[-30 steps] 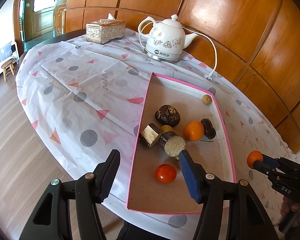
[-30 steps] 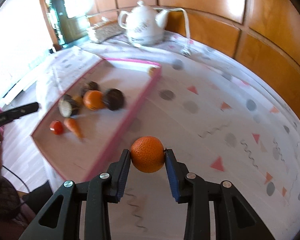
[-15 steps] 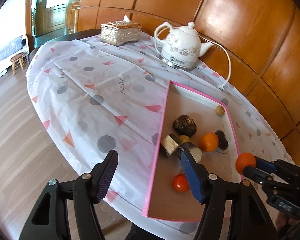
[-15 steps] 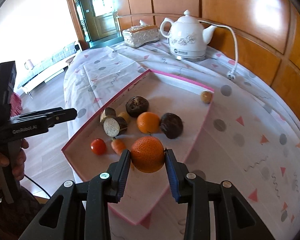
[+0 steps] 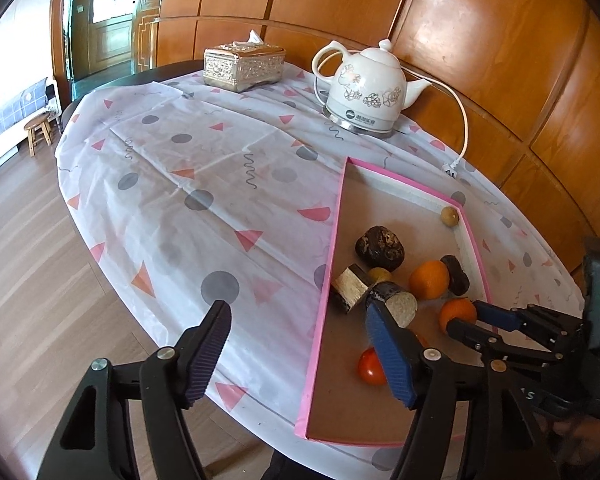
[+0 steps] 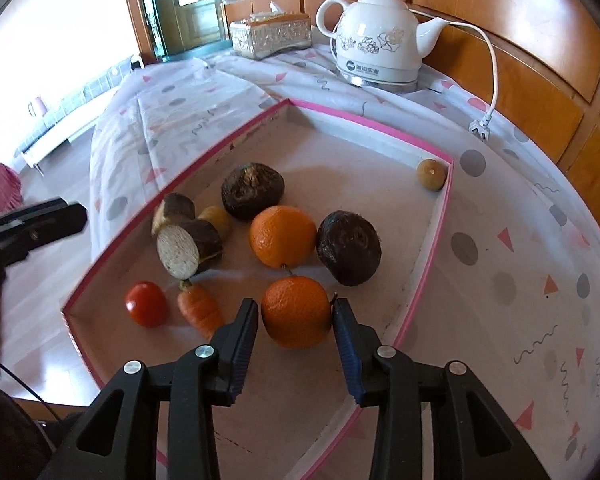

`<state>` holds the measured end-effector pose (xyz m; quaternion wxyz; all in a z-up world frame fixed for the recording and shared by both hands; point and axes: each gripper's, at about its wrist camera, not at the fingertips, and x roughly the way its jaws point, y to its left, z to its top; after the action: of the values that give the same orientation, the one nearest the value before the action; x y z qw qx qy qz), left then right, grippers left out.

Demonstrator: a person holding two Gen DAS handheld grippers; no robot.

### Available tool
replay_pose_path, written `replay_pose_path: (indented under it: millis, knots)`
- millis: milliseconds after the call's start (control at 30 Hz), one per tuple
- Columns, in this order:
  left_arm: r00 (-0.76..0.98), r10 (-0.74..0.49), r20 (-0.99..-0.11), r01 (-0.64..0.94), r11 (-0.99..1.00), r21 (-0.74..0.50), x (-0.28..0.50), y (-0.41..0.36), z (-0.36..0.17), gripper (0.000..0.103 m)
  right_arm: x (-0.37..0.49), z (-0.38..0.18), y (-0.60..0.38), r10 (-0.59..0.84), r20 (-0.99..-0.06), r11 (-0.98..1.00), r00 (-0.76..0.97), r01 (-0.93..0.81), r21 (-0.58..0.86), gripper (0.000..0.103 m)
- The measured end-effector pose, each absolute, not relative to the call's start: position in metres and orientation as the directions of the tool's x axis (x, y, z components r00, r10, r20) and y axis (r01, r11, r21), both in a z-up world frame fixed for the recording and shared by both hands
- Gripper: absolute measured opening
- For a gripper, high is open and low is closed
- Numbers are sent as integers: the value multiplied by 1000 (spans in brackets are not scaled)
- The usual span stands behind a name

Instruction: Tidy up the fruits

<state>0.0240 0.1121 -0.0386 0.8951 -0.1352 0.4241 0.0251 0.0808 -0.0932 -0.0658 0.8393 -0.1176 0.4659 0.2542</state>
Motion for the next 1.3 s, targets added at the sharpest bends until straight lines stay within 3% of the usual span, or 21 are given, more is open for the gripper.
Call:
replay_pose_path:
  millis: [233,300,400,567,700,767,800,1133,1300]
  knots:
    - [672,-60,-738,-124,974,-192,19,100,-29,80,68,-53,-102,352,-813,857,465,-509,79,47]
    - [686,-56,-725,-113,977,-182,17,96,-25,85,62,-49,-105,349,-802,869,484,-489,83,47]
    - [714,-45,-699,-98,982,-163,11,91,-17,89,52,-42,-112,340,-781,891,524,-445,90,58]
    - [755,-39,-655,-69,988,-139,1,80,-6,102,35,-34,-121,316,-752,925,578,-365,109,59]
    - [772,-18,-635,-62,993,-104,-5,72,-1,103,19,-31,-129,299,-730,946,614,-292,141,60]
    - [772,-4,-635,-66,994,-87,-6,69,0,103,13,-31,-131,281,-725,953,628,-270,135,73]
    - [772,-3,-635,-65,994,-84,-7,68,0,103,10,-31,-131,272,-722,956,636,-261,130,75]
    - [783,80,-616,-97,995,6,-14,53,3,103,-1,-33,-141,230,-715,971,660,-200,128,75]
    - [797,64,-600,-95,995,-20,-17,56,6,103,-4,-30,-143,215,-706,975,675,-189,117,75]
